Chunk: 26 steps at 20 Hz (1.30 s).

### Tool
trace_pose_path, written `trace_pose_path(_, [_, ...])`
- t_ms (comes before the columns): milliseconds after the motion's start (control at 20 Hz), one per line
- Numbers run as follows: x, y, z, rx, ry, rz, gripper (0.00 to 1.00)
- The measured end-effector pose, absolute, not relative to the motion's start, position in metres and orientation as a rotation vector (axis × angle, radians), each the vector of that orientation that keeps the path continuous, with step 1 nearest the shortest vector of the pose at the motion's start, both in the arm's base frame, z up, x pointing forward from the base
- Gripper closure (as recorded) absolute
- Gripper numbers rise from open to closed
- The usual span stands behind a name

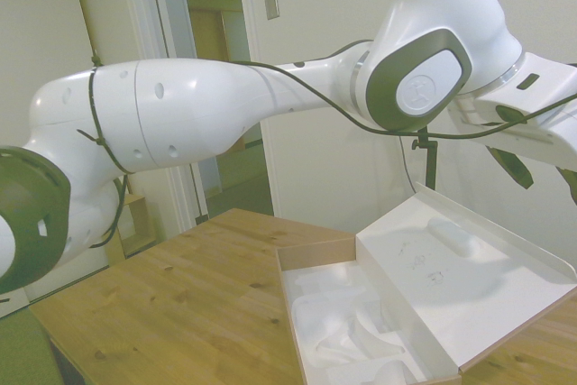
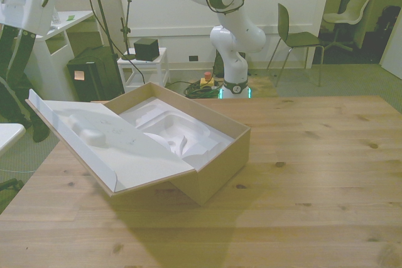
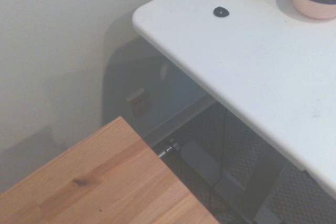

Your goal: Close the box

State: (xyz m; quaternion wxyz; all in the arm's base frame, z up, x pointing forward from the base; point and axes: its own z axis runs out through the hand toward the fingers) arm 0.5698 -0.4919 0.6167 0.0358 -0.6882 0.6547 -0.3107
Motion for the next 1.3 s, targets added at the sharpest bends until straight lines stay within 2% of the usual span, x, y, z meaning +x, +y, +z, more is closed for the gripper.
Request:
trace_pose_path(600, [0.603, -0.510, 0.547, -2.119, 2.011, -0.798, 0.00])
trace_pose_path(850, [0.620, -0.488, 0.517, -2.108, 1.948, -0.592, 0.00])
trace_pose_path(1100, [0.630, -0.461, 0.527, -2.064, 1.828, -0.528, 0.00])
trace_pose_path(1300, [0.638, -0.390, 0.549, -2.136, 1.648, -0.371, 0.00])
